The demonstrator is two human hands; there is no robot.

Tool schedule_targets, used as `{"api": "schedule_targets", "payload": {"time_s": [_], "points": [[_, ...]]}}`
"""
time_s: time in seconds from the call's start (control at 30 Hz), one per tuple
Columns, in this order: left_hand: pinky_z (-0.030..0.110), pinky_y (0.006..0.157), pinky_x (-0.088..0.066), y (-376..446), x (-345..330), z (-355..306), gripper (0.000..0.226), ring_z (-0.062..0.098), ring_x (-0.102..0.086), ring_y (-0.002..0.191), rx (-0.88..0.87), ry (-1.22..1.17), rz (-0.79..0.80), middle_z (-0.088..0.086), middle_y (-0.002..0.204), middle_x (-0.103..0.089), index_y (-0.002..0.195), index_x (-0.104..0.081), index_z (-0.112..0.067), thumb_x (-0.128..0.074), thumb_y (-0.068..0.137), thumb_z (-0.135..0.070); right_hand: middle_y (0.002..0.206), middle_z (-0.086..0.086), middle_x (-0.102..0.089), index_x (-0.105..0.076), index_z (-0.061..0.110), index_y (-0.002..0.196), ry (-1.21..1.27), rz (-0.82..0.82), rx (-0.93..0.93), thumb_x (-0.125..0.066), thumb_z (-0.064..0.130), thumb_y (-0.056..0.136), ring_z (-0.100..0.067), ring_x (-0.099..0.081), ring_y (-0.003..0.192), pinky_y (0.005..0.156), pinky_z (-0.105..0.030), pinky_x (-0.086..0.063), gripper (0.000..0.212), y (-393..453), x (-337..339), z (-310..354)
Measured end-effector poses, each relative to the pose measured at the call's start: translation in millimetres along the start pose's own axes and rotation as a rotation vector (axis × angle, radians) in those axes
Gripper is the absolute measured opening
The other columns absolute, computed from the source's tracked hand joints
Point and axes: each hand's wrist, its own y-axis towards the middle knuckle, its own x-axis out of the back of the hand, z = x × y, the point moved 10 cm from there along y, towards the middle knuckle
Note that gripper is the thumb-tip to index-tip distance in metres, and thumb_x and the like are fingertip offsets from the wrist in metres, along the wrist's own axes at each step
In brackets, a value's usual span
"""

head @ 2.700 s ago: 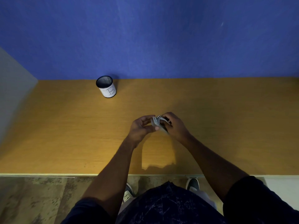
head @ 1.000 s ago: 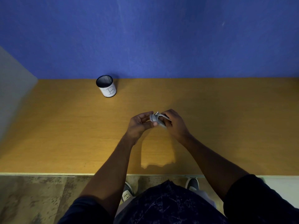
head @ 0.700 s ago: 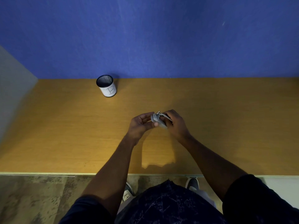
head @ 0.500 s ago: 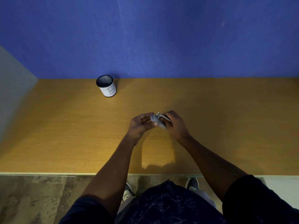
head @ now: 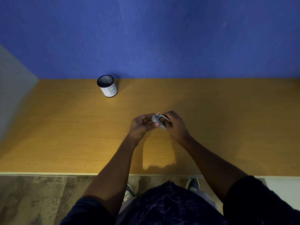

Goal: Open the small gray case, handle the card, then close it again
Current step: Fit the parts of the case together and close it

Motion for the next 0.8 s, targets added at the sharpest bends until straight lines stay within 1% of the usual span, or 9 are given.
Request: {"api": "schedule_targets", "payload": {"time_s": [0.1,0.23,0.33,0.47,0.53,0.57,0.63,0.7,0.8], "points": [[0.027,0.082,-0.059,0,-1,0,0.048,0.019,-0.071,0.105,-0.003,0.003,-0.001,0.017,0.118,-0.072,0.123,-0.065,0.003,-0.077,0.078,0.008,0.094,-0.008,-0.061,-0.065,0.005,0.1,-0.017,0.007,0.008,-0.063,0.003,0.087,-0.017,-0.057,0.086,0.072,-0.028,-0.045,0.013,0,0,1],[0.025,0.079,-0.059,-1,0,-2,0.047,0.015,-0.072,0.1,-0.009,0.002,-0.012,0.014,0.113,-0.074,0.122,-0.066,0.003,-0.077,0.077,0.009,0.095,-0.008,-0.062,-0.065,0.006,0.102,-0.047,0.029,0.017,-0.062,0.005,0.088,-0.018,-0.057,0.087,0.073,-0.034,-0.049,0.014,1,-4,2],[0.025,0.08,-0.059,0,-1,-3,0.049,0.015,-0.072,0.102,-0.011,0.007,-0.034,0.016,0.117,-0.073,0.124,-0.065,0.003,-0.078,0.077,0.008,0.098,-0.007,-0.063,-0.064,0.008,0.105,-0.089,0.064,0.025,-0.06,0.007,0.09,-0.02,-0.059,0.09,0.075,-0.036,-0.051,0.016,2,-5,0],[0.032,0.092,-0.058,4,-8,1,0.052,0.021,-0.068,0.112,0.02,-0.041,-0.016,0.016,0.124,-0.071,0.13,-0.061,0.001,-0.076,0.081,0.005,0.101,-0.009,-0.062,-0.063,0.007,0.108,-0.196,0.078,0.062,-0.058,0.006,0.089,-0.024,-0.058,0.093,0.075,-0.039,-0.051,0.02,3,-2,3],[0.037,0.096,-0.056,6,-12,5,0.05,0.023,-0.067,0.112,0.063,-0.1,-0.002,0.014,0.123,-0.071,0.132,-0.059,0.0,-0.073,0.085,0.001,0.105,-0.011,-0.06,-0.062,0.006,0.109,-0.261,0.082,0.079,-0.058,0.005,0.087,-0.027,-0.057,0.095,0.073,-0.04,-0.052,0.023,1,-3,4],[0.037,0.095,-0.057,7,-13,7,0.046,0.022,-0.068,0.11,0.083,-0.129,0.005,0.013,0.12,-0.072,0.132,-0.059,-0.001,-0.071,0.087,-0.002,0.107,-0.011,-0.058,-0.06,0.006,0.111,-0.285,0.089,0.083,-0.059,0.004,0.086,-0.027,-0.056,0.096,0.073,-0.04,-0.052,0.025,-1,-4,3],[0.031,0.085,-0.06,7,-14,10,0.038,0.018,-0.071,0.102,0.119,-0.159,0.015,0.008,0.111,-0.075,0.131,-0.06,-0.003,-0.065,0.094,-0.007,0.11,-0.011,-0.055,-0.058,0.007,0.113,-0.303,0.103,0.08,-0.059,0.003,0.086,-0.025,-0.054,0.098,0.073,-0.04,-0.052,0.027,-7,-7,0],[0.027,0.077,-0.061,6,-12,14,0.033,0.018,-0.072,0.096,0.144,-0.142,0.009,0.007,0.107,-0.075,0.13,-0.061,-0.004,-0.06,0.097,-0.006,0.112,-0.01,-0.052,-0.057,0.007,0.115,-0.316,0.114,0.088,-0.058,0.003,0.086,-0.025,-0.052,0.101,0.074,-0.04,-0.052,0.029,-11,-9,-1],[0.028,0.073,-0.062,6,-8,19,0.032,0.021,-0.071,0.092,0.177,-0.093,-0.026,0.011,0.105,-0.073,0.128,-0.062,-0.002,-0.059,0.096,-0.001,0.112,-0.01,-0.051,-0.056,0.007,0.114,-0.354,0.119,0.107,-0.058,0.001,0.083,-0.025,-0.051,0.101,0.076,-0.042,-0.052,0.031,-15,-11,1]]}}
